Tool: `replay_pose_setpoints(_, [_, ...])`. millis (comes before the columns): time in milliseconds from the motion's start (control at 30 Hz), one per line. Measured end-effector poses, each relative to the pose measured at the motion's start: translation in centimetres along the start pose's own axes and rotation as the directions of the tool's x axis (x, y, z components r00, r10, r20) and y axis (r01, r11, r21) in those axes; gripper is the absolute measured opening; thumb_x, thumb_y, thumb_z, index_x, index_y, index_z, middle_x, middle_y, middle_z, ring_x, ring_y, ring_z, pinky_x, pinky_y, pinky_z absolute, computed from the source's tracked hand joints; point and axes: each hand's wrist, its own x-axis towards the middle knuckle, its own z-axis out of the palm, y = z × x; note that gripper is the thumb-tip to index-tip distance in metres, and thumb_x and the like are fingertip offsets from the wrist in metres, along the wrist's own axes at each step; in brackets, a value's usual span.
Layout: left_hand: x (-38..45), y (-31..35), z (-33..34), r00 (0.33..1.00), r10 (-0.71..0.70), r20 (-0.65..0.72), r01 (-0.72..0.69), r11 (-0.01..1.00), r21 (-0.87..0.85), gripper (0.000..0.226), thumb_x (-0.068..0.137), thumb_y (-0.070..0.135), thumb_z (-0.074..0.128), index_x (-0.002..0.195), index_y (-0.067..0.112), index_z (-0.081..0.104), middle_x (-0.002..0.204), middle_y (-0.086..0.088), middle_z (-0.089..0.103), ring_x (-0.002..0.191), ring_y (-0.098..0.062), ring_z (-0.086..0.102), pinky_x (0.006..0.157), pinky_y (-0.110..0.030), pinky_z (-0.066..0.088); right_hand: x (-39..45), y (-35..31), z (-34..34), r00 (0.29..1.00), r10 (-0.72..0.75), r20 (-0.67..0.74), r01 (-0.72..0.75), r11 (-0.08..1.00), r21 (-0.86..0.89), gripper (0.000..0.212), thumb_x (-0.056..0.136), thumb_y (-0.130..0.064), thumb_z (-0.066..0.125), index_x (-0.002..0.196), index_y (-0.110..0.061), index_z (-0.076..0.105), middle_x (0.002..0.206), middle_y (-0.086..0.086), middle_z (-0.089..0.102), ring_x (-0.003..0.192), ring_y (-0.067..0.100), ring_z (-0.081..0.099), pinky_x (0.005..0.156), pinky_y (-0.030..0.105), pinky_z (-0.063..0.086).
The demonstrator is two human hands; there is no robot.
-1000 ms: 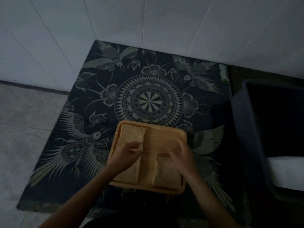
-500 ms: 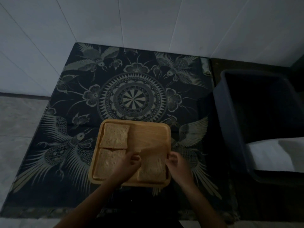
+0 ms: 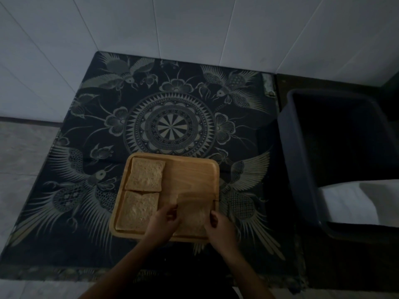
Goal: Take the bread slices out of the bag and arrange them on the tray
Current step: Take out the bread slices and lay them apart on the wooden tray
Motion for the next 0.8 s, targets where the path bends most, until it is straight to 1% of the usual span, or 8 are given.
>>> replay_pose_setpoints(67, [-0.2, -0.2, 0.0, 1.0, -0.003, -0.005, 0.003, 1.0, 0.011, 0.04, 0.083, 0.018, 0.076, 0.122, 0.015, 0.068, 0.092, 0.003, 0.07, 0.086, -0.013, 0.07, 0.079, -0.029, 0.054, -0.1, 0.1, 0.0, 1.0, 0.001, 0.005, -0.001, 1.0, -0.005, 0.032, 0.1, -0.034, 0.059, 0.124, -0.016, 0.07, 0.117, 0.0, 0.074, 0.105, 0.013, 0.069, 0.086, 0.026, 0.053])
replay_pose_setpoints(167, [-0.4, -0.2, -0.1, 1.0, 0.008, -0.004, -0.007, 0.999, 0.032, 0.037, 0.083, 0.019, 0.076, 0.12, 0.017, 0.069, 0.091, 0.006, 0.069, 0.084, -0.01, 0.067, 0.075, -0.025, 0.052, -0.3, 0.2, 0.0, 1.0, -0.011, 0.001, 0.011, 1.0, -0.003, 0.031, 0.1, -0.033, 0.059, 0.123, -0.016, 0.071, 0.117, 0.001, 0.074, 0.1, 0.011, 0.067, 0.083, 0.024, 0.051])
replay_pose_setpoints(233, [-0.6, 0.0, -0.3, 1.0, 0.011, 0.005, -0.012, 0.999, 0.033, 0.036, 0.083, 0.018, 0.075, 0.119, 0.018, 0.07, 0.091, 0.008, 0.069, 0.082, -0.007, 0.066, 0.073, -0.024, 0.05, -0.4, 0.1, 0.0, 1.0, -0.006, 0.011, 0.006, 1.0, 0.002, 0.032, 0.101, -0.034, 0.059, 0.124, -0.016, 0.07, 0.117, 0.001, 0.073, 0.1, 0.01, 0.067, 0.085, 0.026, 0.053])
replay_pose_setpoints(300, [-0.6, 0.2, -0.4, 1.0, 0.01, 0.012, -0.01, 1.0, 0.022, 0.037, 0.083, 0.016, 0.074, 0.12, 0.017, 0.07, 0.092, 0.007, 0.07, 0.083, -0.007, 0.066, 0.075, -0.024, 0.05, -0.3, 0.1, -0.1, 1.0, 0.008, 0.02, -0.008, 1.0, 0.019, 0.033, 0.1, -0.034, 0.059, 0.126, -0.016, 0.07, 0.119, 0.0, 0.074, 0.105, 0.012, 0.068, 0.09, 0.029, 0.056])
replay_pose_setpoints(400, [-0.7, 0.2, -0.6, 1.0, 0.011, 0.015, -0.011, 1.0, 0.014, 0.04, 0.083, 0.013, 0.074, 0.122, 0.016, 0.069, 0.094, 0.004, 0.071, 0.083, -0.008, 0.067, 0.073, -0.023, 0.05, -0.2, 0.1, -0.1, 0.999, 0.02, 0.033, -0.021, 0.999, 0.035, 0.034, 0.1, -0.035, 0.06, 0.126, -0.016, 0.071, 0.119, -0.001, 0.074, 0.105, 0.012, 0.068, 0.09, 0.028, 0.056])
replay_pose_setpoints(533, [-0.7, 0.2, -0.9, 0.999, 0.004, 0.048, -0.005, 1.0, 0.012, 0.038, 0.084, 0.017, 0.071, 0.122, 0.021, 0.069, 0.102, 0.0, 0.076, 0.093, -0.013, 0.071, 0.08, -0.031, 0.056, -0.4, 0.0, -0.2, 0.998, 0.044, 0.049, -0.048, 0.996, 0.076, 0.035, 0.1, -0.032, 0.062, 0.129, -0.014, 0.069, 0.121, 0.001, 0.074, 0.11, 0.014, 0.068, 0.097, 0.036, 0.056])
replay_pose_setpoints(667, [-0.9, 0.6, -0.9, 0.998, -0.006, 0.057, 0.005, 1.0, 0.01, 0.036, 0.084, 0.018, 0.069, 0.119, 0.027, 0.07, 0.098, 0.003, 0.076, 0.091, -0.014, 0.072, 0.079, -0.034, 0.057, -0.5, 0.0, -0.1, 0.997, 0.066, 0.04, -0.07, 0.993, 0.097, 0.032, 0.098, -0.026, 0.064, 0.127, -0.015, 0.071, 0.12, 0.002, 0.074, 0.109, 0.016, 0.069, 0.097, 0.039, 0.056])
replay_pose_setpoints(800, [-1.2, 1.3, -1.0, 0.999, -0.036, 0.003, 0.036, 0.999, 0.014, 0.038, 0.087, 0.022, 0.068, 0.125, 0.022, 0.068, 0.099, 0.003, 0.072, 0.083, -0.011, 0.069, 0.072, -0.025, 0.05, -0.5, -0.2, -0.2, 0.994, 0.094, 0.054, -0.102, 0.981, 0.167, 0.032, 0.097, -0.027, 0.066, 0.126, -0.017, 0.072, 0.118, 0.0, 0.075, 0.107, 0.014, 0.07, 0.097, 0.039, 0.057])
